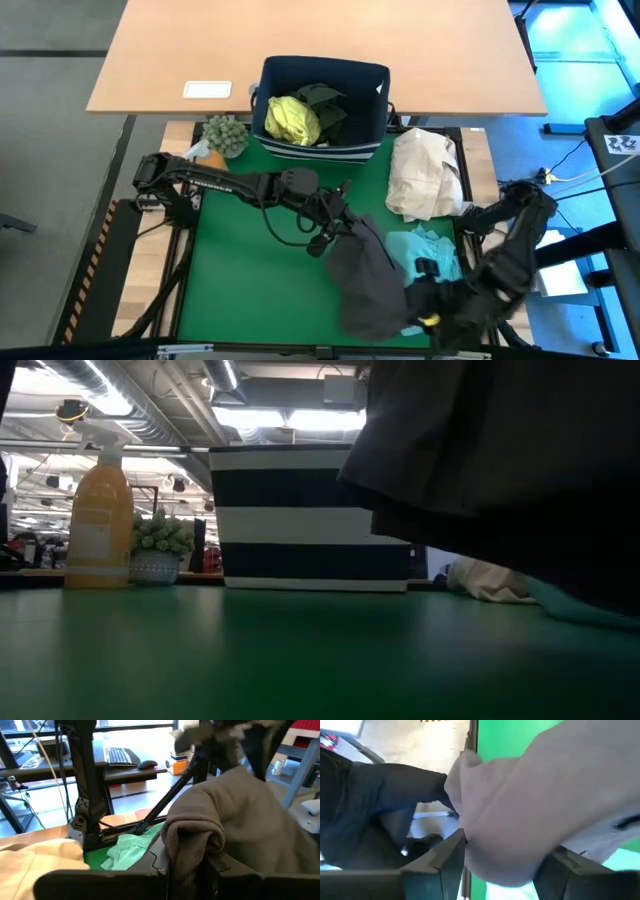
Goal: Fold laundry
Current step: Stack the black shorts on the blue shorts
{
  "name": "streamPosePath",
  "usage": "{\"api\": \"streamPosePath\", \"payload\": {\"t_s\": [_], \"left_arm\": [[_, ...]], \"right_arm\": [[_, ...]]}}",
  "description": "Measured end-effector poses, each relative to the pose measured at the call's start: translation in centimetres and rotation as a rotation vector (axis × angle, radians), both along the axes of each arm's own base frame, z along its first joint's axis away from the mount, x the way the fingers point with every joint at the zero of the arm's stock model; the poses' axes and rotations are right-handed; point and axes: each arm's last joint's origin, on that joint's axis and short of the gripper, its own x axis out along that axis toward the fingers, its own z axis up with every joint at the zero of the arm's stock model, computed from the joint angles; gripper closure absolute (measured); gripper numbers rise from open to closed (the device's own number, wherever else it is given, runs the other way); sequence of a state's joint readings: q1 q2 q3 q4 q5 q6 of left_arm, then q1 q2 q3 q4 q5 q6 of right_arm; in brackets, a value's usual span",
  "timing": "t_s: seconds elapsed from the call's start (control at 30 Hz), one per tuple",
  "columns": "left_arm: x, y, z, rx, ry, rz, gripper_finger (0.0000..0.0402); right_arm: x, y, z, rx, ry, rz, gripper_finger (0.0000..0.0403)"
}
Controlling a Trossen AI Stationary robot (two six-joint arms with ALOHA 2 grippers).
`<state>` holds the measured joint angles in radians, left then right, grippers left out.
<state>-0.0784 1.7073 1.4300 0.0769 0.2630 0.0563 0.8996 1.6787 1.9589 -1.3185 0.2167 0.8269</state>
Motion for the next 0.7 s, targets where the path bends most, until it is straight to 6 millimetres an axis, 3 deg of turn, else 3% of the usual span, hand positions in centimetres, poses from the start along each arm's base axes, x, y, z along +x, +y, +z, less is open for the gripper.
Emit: {"api": "streamPosePath", "payload": {"t_s": [0.13, 0.37, 0.7], "left_arm": [[-0.1, -0.3, -0.1, 0.005, 0.008, -0.01, 0.0364], [-0.1, -0.3, -0.1, 0.005, 0.015, -0.014, 0.0364], [-0.2, -0.6, -0.1, -0.008, 0.017, -0.076, 0.0364]], "right_arm": [[-1.2, -0.1, 0.1, -0.075, 0.005, -0.004, 0.0206], [-2.2, -1.2, -0.5, -0.102, 0.187, -0.127, 0.0206], [-2.4, -1.3, -0.1, -0.188, 0.05, -0.133, 0.0206]]}}
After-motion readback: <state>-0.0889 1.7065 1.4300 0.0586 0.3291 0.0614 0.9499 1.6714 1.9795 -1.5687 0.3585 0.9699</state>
